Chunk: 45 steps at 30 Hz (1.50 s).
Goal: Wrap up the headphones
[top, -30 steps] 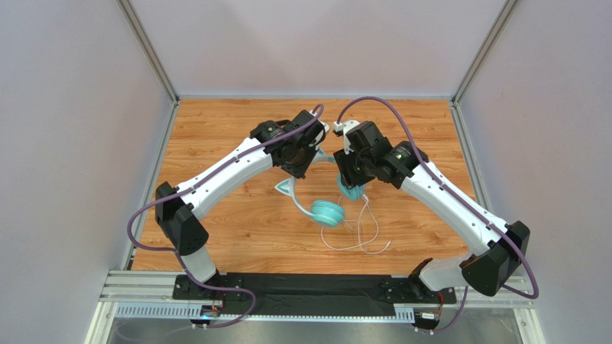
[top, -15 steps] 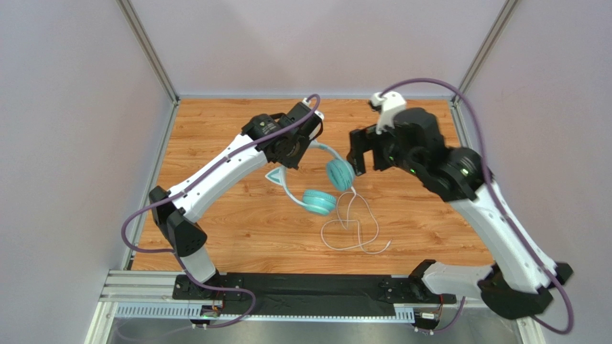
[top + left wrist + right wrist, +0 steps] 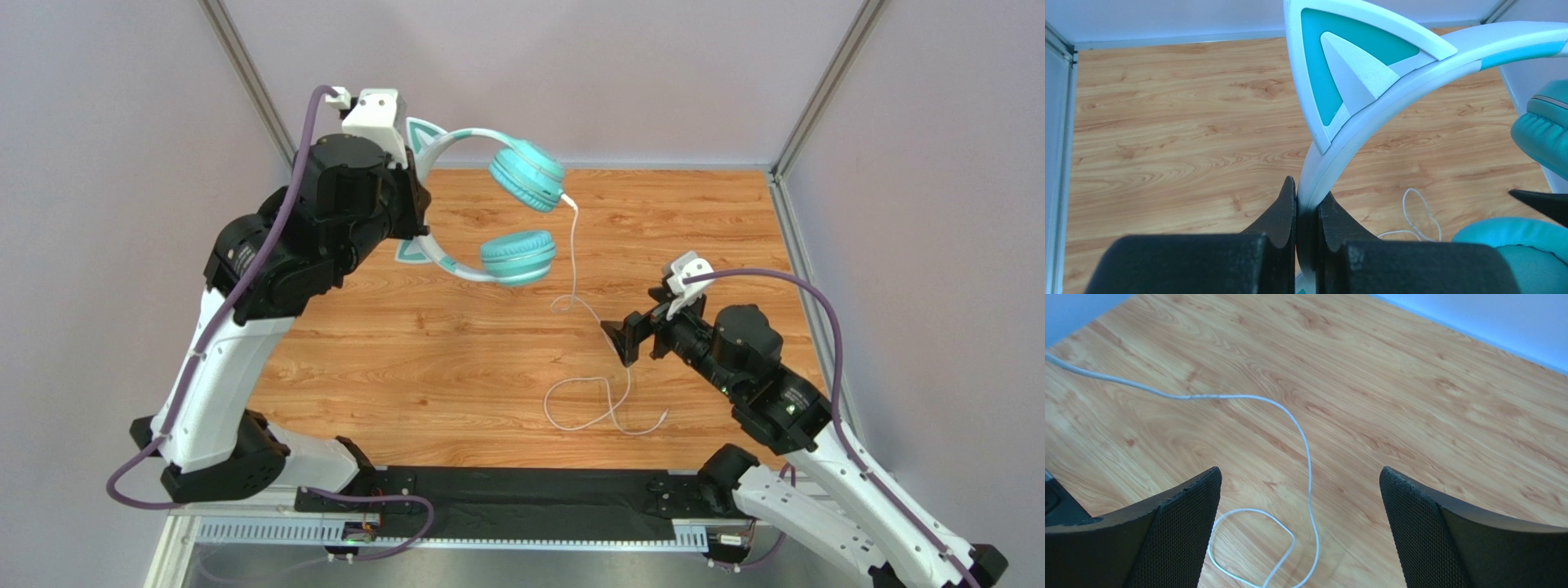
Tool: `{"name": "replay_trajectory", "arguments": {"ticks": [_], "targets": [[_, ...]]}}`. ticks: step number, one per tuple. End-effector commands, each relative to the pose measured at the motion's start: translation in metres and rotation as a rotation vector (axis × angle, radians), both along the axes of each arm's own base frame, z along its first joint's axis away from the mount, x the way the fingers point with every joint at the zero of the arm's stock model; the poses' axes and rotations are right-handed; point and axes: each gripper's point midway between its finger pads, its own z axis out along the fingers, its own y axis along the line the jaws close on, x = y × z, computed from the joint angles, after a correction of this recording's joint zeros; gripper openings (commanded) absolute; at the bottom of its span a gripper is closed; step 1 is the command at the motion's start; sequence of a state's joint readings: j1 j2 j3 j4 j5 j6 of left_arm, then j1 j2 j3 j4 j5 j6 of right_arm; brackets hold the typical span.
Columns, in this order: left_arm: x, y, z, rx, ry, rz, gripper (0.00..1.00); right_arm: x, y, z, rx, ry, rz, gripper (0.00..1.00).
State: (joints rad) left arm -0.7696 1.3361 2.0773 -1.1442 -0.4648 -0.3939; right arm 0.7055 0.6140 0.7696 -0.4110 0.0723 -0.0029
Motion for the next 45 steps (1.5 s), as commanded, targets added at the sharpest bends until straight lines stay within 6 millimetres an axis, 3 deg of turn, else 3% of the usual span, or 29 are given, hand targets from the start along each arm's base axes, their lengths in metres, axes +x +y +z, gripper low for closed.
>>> {"name": "replay_trajectory", "arguments": {"ticks": [1,5,11,13,22,26,27,29,31,34,35,45], "targets": [[0.01,-0.013,0.013,-0.088,0.009,0.032,0.0,-0.002,0.034,0.032,0.129,-0.052,0.131,1.0],[0.012,-0.017,0.007,-0.094,0.036,0.032,0.0,0.001,0.046,0.01,0.083,-0.012,0.177,1.0],[0.011,-0.027,0.006,-0.148,0.07,-0.013,0.0,-0.002,0.052,0.012,0.121,-0.067,0.216,1.0],[0.009,-0.032,0.009,-0.175,0.076,-0.039,0.0,0.002,0.053,0.003,0.106,-0.063,0.208,1.0],[0.0,-0.037,0.016,-0.227,0.097,-0.075,0.0,0.051,0.042,-0.006,0.04,-0.198,0.02,1.0],[-0.004,-0.033,0.021,-0.243,0.089,-0.073,0.0,0.066,0.051,-0.006,0.061,-0.213,-0.001,1.0],[-0.005,-0.033,0.022,-0.246,0.087,-0.073,0.0,0.071,0.057,-0.017,0.044,-0.19,0.002,0.99],[-0.007,-0.034,0.025,-0.262,0.084,-0.082,0.0,0.078,0.065,-0.016,0.053,-0.192,0.012,0.93],[-0.009,-0.034,0.026,-0.267,0.086,-0.088,0.0,0.086,0.073,-0.029,0.039,-0.162,0.012,0.73],[-0.009,-0.033,0.022,-0.262,0.099,-0.08,0.0,0.098,0.083,-0.03,0.056,-0.152,0.005,0.13],[-0.01,-0.033,0.02,-0.262,0.108,-0.083,0.0,0.101,0.085,-0.03,0.062,-0.143,-0.003,0.0],[-0.028,-0.052,0.026,-0.414,0.177,-0.235,0.0,0.128,0.084,0.004,0.087,-0.204,-0.083,0.0]]}}
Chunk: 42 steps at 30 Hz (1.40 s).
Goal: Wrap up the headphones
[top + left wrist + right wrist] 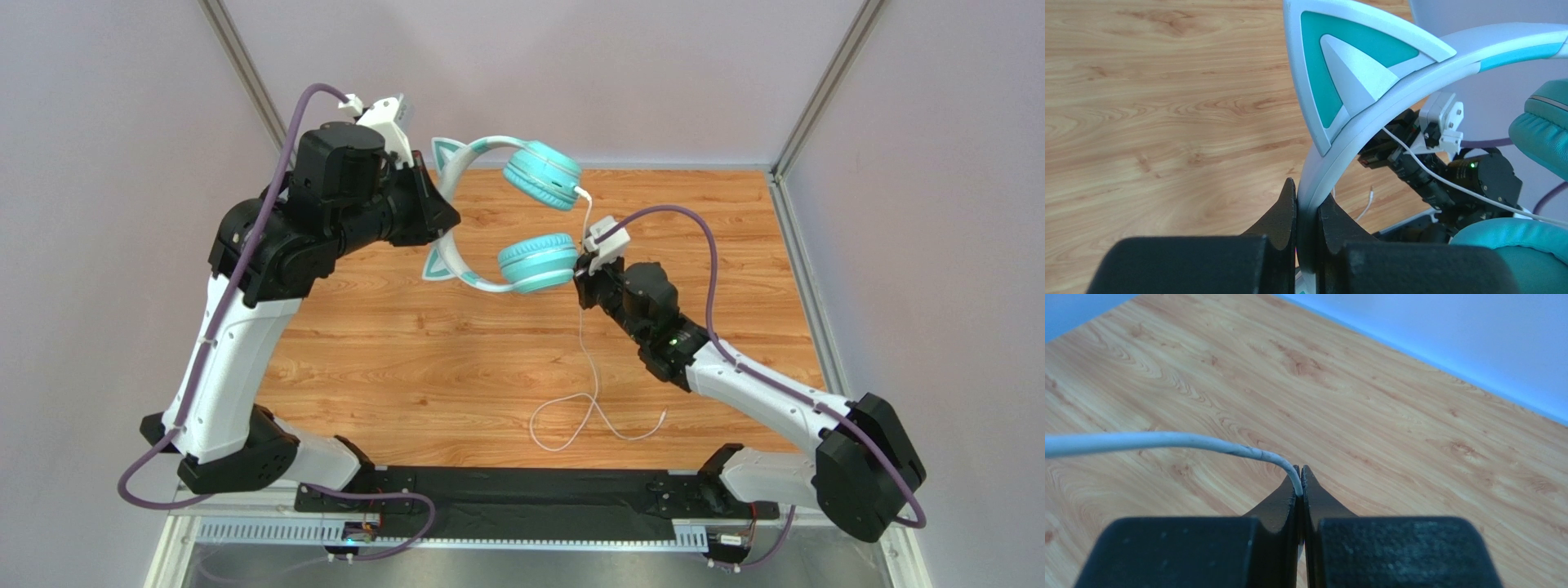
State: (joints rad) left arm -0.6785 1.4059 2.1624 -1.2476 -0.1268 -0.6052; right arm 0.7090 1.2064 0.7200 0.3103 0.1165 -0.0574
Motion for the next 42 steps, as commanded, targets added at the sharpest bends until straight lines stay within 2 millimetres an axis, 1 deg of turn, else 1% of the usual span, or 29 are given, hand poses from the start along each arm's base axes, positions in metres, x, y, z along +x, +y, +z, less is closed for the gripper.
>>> {"name": "replay_trajectory", "arguments": {"ticks": [1,2,3,4,5,6,7,8,9,11,12,14,15,16,18,19,20,21,22,23,25,27,32,36,37,38,40,41,42], "targets": [[-0.017,-0.022,0.041,-0.219,-0.043,-0.115,0.0,0.02,0.001,0.06,0.102,-0.122,-0.048,0.0],[-0.02,-0.025,0.041,-0.232,-0.036,-0.134,0.0,0.022,0.002,0.066,0.109,-0.13,-0.046,0.01],[-0.02,-0.029,0.04,-0.244,-0.03,-0.147,0.0,0.025,0.005,0.067,0.111,-0.128,-0.043,0.0],[-0.024,-0.033,0.04,-0.266,-0.014,-0.174,0.0,0.027,0.008,0.07,0.12,-0.129,-0.039,0.0],[-0.025,-0.036,0.041,-0.278,-0.013,-0.184,0.0,0.029,0.012,0.085,0.14,-0.148,-0.034,0.0],[-0.025,-0.039,0.037,-0.28,0.003,-0.191,0.0,0.033,0.016,0.083,0.138,-0.14,-0.027,0.01],[-0.027,-0.041,0.036,-0.29,0.013,-0.204,0.0,0.037,0.018,0.088,0.147,-0.144,-0.028,0.01],[-0.029,-0.043,0.036,-0.296,0.019,-0.213,0.0,0.039,0.022,0.101,0.172,-0.154,-0.028,0.0],[-0.028,-0.045,0.035,-0.303,0.023,-0.219,0.0,0.044,0.025,0.1,0.176,-0.147,-0.026,0.0],[-0.032,-0.047,0.039,-0.335,0.024,-0.236,0.0,0.048,0.033,0.108,0.209,-0.137,-0.014,0.0],[-0.033,-0.048,0.039,-0.344,0.03,-0.24,0.0,0.048,0.038,0.109,0.224,-0.128,0.005,0.0],[-0.035,-0.049,0.045,-0.376,0.028,-0.25,0.0,0.047,0.047,0.11,0.274,-0.102,0.037,0.01],[-0.035,-0.049,0.048,-0.385,0.024,-0.249,0.0,0.043,0.053,0.107,0.287,-0.087,0.074,0.02],[-0.036,-0.048,0.051,-0.396,0.018,-0.247,0.0,0.038,0.059,0.11,0.316,-0.082,0.111,0.03],[-0.032,-0.048,0.057,-0.426,0.011,-0.224,0.0,0.028,0.07,0.101,0.373,-0.022,0.173,0.04],[-0.032,-0.047,0.059,-0.436,0.008,-0.218,0.0,0.025,0.073,0.105,0.409,-0.02,0.193,0.05],[-0.031,-0.048,0.064,-0.453,-0.005,-0.217,0.0,0.023,0.076,0.103,0.433,-0.002,0.212,0.06],[-0.028,-0.05,0.061,-0.468,0.012,-0.205,0.0,0.017,0.081,0.102,0.477,0.037,0.244,0.07],[-0.028,-0.049,0.064,-0.484,0.005,-0.195,0.0,0.013,0.083,0.101,0.499,0.051,0.257,0.08],[-0.024,-0.051,0.062,-0.497,0.005,-0.186,0.0,0.011,0.085,0.099,0.52,0.072,0.266,0.09],[-0.022,-0.05,0.065,-0.539,0.004,-0.158,0.0,0.006,0.091,0.097,0.562,0.113,0.287,0.11],[-0.016,-0.051,0.064,-0.568,0.008,-0.131,0.0,0.002,0.096,0.095,0.575,0.134,0.302,0.14],[-0.005,-0.052,0.061,-0.621,0.022,-0.07,0.0,-0.009,0.111,0.093,0.599,0.17,0.335,0.15],[0.005,-0.043,0.059,-0.636,0.012,0.013,0.0,-0.021,0.12,0.093,0.612,0.193,0.36,0.16],[0.006,-0.042,0.058,-0.641,0.013,0.024,0.0,-0.022,0.12,0.093,0.612,0.199,0.353,0.18],[0.007,-0.042,0.06,-0.652,0.007,0.03,0.0,-0.023,0.121,0.093,0.607,0.195,0.355,0.27],[0.007,-0.043,0.065,-0.663,-0.002,0.013,0.0,-0.026,0.125,0.09,0.6,0.196,0.356,0.37],[0.006,-0.044,0.069,-0.664,-0.01,0.002,0.0,-0.026,0.127,0.086,0.592,0.202,0.355,0.45],[0.005,-0.044,0.069,-0.664,-0.007,-0.002,0.0,-0.025,0.129,0.085,0.592,0.205,0.354,0.48]]}}
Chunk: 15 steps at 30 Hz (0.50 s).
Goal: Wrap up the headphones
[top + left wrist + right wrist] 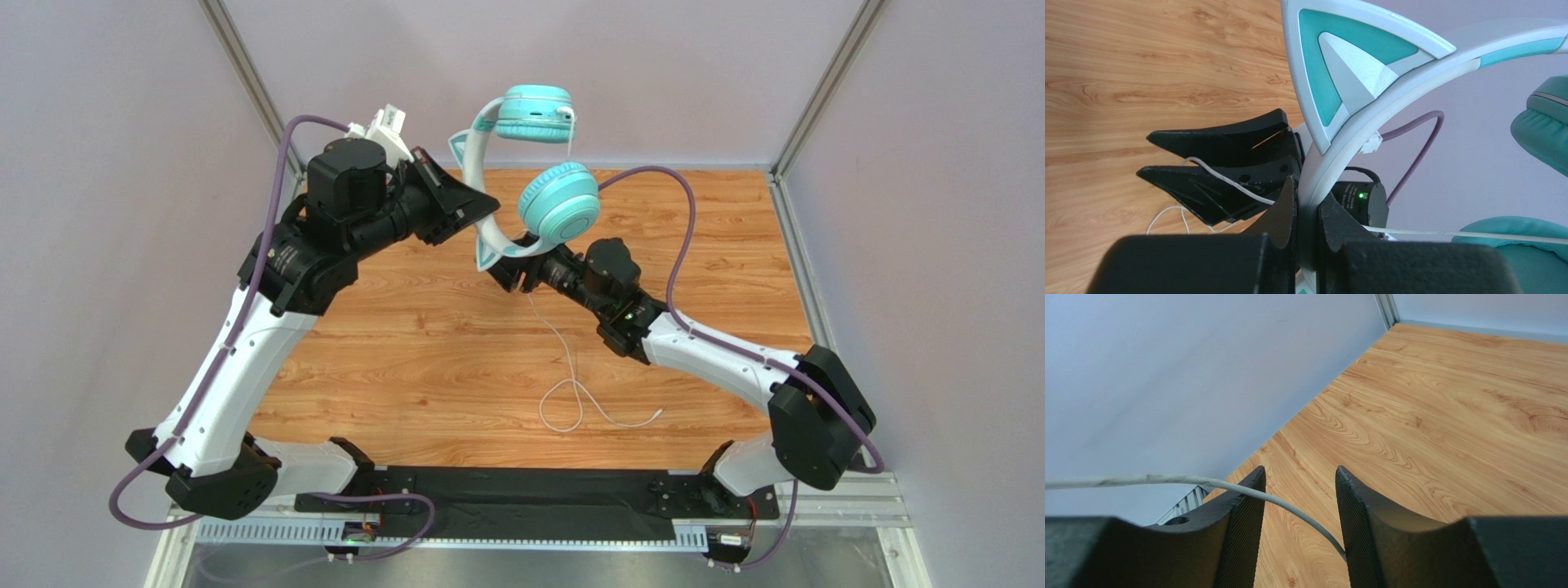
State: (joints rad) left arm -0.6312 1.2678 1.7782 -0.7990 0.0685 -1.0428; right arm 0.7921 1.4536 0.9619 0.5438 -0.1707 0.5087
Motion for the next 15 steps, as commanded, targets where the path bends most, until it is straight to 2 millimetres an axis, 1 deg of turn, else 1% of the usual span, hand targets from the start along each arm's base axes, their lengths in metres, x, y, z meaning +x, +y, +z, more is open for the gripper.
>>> {"name": "replay_trajectory", "arguments": {"ticks": [1,5,7,8,9,11,12,13,14,15], "targets": [[-0.008,0.005,0.061,-0.153,-0.135,0.004,0.0,0.001,0.005,0.006,0.032,-0.024,-0.008,0.5],[-0.011,0.014,0.067,-0.157,-0.156,0.031,0.0,0.003,0.01,-0.001,0.024,-0.008,0.003,0.5],[-0.01,0.023,0.068,-0.144,-0.167,0.07,0.0,0.002,0.012,-0.006,0.018,0.002,0.013,0.45],[-0.011,0.025,0.068,-0.14,-0.167,0.079,0.0,0.001,0.012,-0.009,0.015,0.009,0.018,0.35],[-0.009,0.033,0.068,-0.136,-0.17,0.123,0.0,-0.002,0.013,-0.01,0.014,0.013,0.025,0.29],[-0.007,0.04,0.065,-0.126,-0.155,0.165,0.0,-0.006,0.013,-0.013,0.016,0.034,0.028,0.08],[-0.005,0.048,0.066,-0.121,-0.161,0.207,0.0,-0.007,0.012,-0.022,-0.01,0.072,0.01,0.03],[-0.004,0.052,0.064,-0.113,-0.157,0.23,0.0,-0.01,0.011,-0.02,-0.014,0.08,0.007,0.01],[-0.001,0.056,0.059,-0.101,-0.149,0.257,0.0,-0.013,0.011,-0.02,-0.024,0.081,0.006,0.0],[0.002,0.068,0.058,-0.091,-0.157,0.317,0.0,-0.019,0.014,-0.027,-0.052,0.096,0.01,0.0]]}}
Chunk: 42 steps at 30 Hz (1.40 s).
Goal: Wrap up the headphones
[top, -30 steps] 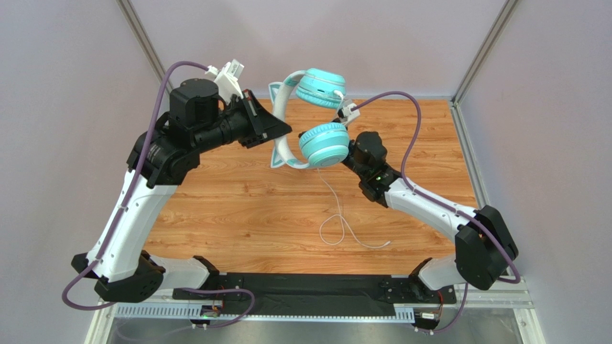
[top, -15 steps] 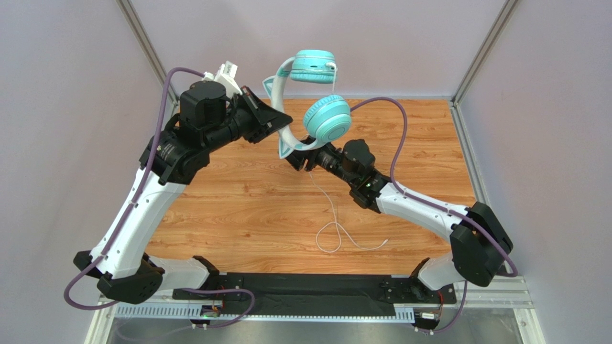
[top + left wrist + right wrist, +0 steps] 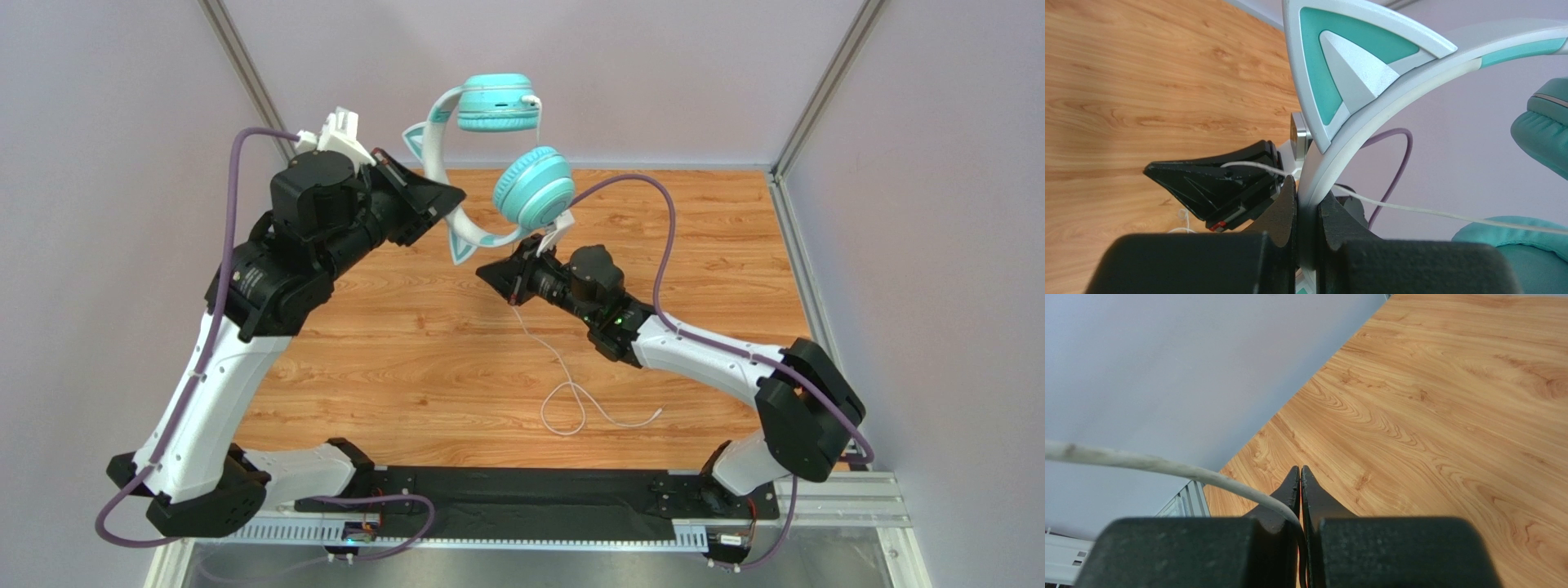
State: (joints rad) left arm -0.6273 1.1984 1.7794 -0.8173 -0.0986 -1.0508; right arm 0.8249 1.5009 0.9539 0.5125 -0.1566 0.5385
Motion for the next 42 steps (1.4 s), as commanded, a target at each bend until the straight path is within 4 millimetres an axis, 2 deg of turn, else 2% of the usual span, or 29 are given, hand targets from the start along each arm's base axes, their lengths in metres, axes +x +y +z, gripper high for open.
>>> {"name": "replay_trajectory", "arguments": {"ticks": [1,3,5,6,7,12,16,17,24,29,32,33,35,36,38,39,42], "targets": [[0.003,0.035,0.032,-0.069,-0.082,0.177,0.0,-0.019,-0.001,0.01,-0.019,-0.009,-0.006,0.0],[0.008,0.047,0.028,-0.053,-0.085,0.245,0.0,-0.032,0.001,0.004,-0.065,-0.008,0.004,0.0],[0.016,0.054,0.021,-0.013,-0.081,0.295,0.0,-0.043,0.001,0.009,-0.101,-0.035,0.002,0.0],[0.018,0.057,0.016,0.014,-0.065,0.313,0.0,-0.049,0.0,-0.001,-0.152,-0.019,0.01,0.0],[0.019,0.06,0.019,0.02,-0.07,0.329,0.0,-0.054,-0.001,0.0,-0.169,-0.027,0.014,0.0],[0.031,0.061,0.016,0.034,-0.063,0.373,0.0,-0.086,0.007,-0.016,-0.287,-0.067,0.068,0.0],[0.036,0.072,0.009,0.091,-0.064,0.422,0.0,-0.101,0.004,-0.015,-0.314,-0.091,0.058,0.0],[0.037,0.08,0.009,0.11,-0.072,0.459,0.0,-0.106,0.003,-0.016,-0.325,-0.097,0.05,0.0],[0.04,0.115,-0.01,0.271,-0.074,0.612,0.0,-0.129,-0.019,0.004,-0.377,-0.18,0.023,0.0],[0.044,0.134,-0.023,0.387,-0.065,0.699,0.0,-0.139,-0.038,0.016,-0.465,-0.246,0.015,0.0],[0.047,0.138,-0.033,0.451,-0.054,0.722,0.0,-0.14,-0.05,0.023,-0.523,-0.281,0.011,0.0],[0.048,0.138,-0.035,0.464,-0.052,0.721,0.0,-0.139,-0.052,0.034,-0.517,-0.296,0.003,0.0],[0.051,0.137,-0.04,0.506,-0.046,0.71,0.0,-0.14,-0.058,0.034,-0.574,-0.324,0.018,0.0],[0.052,0.136,-0.042,0.523,-0.044,0.704,0.0,-0.139,-0.058,0.047,-0.573,-0.34,0.016,0.0],[0.056,0.134,-0.05,0.569,-0.035,0.688,0.0,-0.134,-0.07,0.05,-0.651,-0.351,-0.027,0.0],[0.058,0.132,-0.051,0.621,-0.042,0.659,0.0,-0.128,-0.072,0.061,-0.679,-0.383,-0.059,0.0],[0.065,0.115,-0.06,0.685,-0.025,0.55,0.0,-0.107,-0.09,0.069,-0.813,-0.471,-0.207,0.0]]}}
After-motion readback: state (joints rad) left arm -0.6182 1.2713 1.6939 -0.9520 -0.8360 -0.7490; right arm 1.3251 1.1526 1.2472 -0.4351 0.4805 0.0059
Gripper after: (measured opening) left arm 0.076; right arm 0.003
